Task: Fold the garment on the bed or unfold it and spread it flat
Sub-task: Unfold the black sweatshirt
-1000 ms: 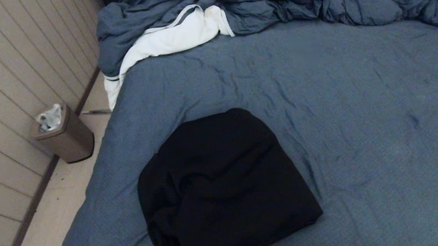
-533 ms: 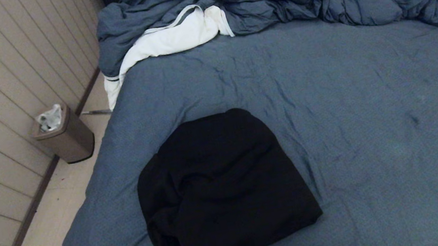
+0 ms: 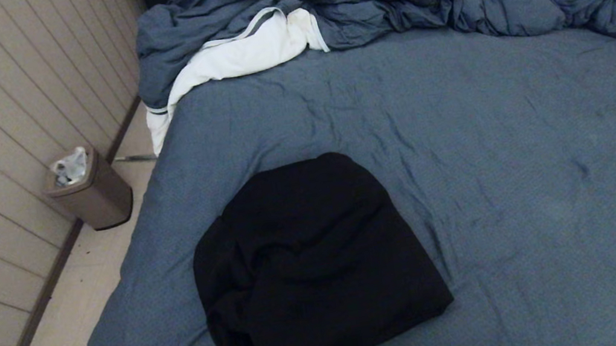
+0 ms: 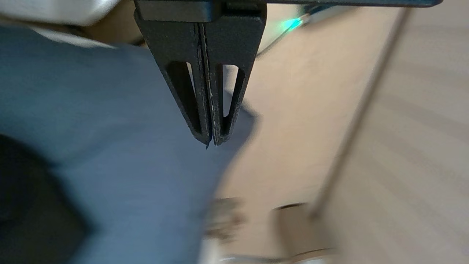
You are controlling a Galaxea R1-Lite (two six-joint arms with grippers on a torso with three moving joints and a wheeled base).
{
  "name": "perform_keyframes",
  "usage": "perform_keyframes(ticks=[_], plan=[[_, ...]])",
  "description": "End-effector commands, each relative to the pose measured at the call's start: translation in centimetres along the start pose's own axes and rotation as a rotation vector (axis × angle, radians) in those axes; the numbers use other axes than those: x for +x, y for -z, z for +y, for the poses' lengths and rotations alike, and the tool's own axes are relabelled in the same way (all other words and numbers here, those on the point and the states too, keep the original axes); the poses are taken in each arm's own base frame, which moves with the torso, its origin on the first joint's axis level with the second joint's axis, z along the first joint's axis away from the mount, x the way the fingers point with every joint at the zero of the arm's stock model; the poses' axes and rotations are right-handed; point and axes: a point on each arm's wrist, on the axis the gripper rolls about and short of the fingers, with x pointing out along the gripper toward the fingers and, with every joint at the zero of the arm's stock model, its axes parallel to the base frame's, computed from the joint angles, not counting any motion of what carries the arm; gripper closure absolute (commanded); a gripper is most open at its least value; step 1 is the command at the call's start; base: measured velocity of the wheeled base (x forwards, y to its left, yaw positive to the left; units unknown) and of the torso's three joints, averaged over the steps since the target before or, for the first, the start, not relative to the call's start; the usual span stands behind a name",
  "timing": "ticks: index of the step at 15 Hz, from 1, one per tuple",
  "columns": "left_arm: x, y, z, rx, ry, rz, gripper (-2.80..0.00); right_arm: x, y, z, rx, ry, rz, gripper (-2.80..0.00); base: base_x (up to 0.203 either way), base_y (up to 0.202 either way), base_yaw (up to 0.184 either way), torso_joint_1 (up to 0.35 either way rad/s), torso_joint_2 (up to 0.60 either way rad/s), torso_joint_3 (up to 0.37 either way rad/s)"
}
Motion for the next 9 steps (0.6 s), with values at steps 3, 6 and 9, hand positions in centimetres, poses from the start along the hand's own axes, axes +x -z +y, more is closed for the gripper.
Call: perform_keyframes(ticks=[3, 6, 9], plan=[[-0.8, 0.3, -0.2, -0.116, 0.116, -0.055, 0.0, 0.1, 0.3, 0.0, 0.031, 0.016, -0.066, 0.0, 0.0, 0.0, 0.0, 0.0, 0.0, 0.0], [-0.3, 1.5, -0.4, -0.113, 0.122, -0.029, 0.0, 0.1, 0.3, 0.2, 0.029, -0.08, -0.067, 0.0, 0.0, 0.0, 0.0, 0.0, 0.0, 0.0], [-0.2, 1.4, -0.4, -0.179, 0.122, -0.052, 0.0, 0.1, 0.3, 0.2, 0.051, -0.083, -0.064, 0.0, 0.0, 0.0, 0.0, 0.0, 0.0, 0.0]])
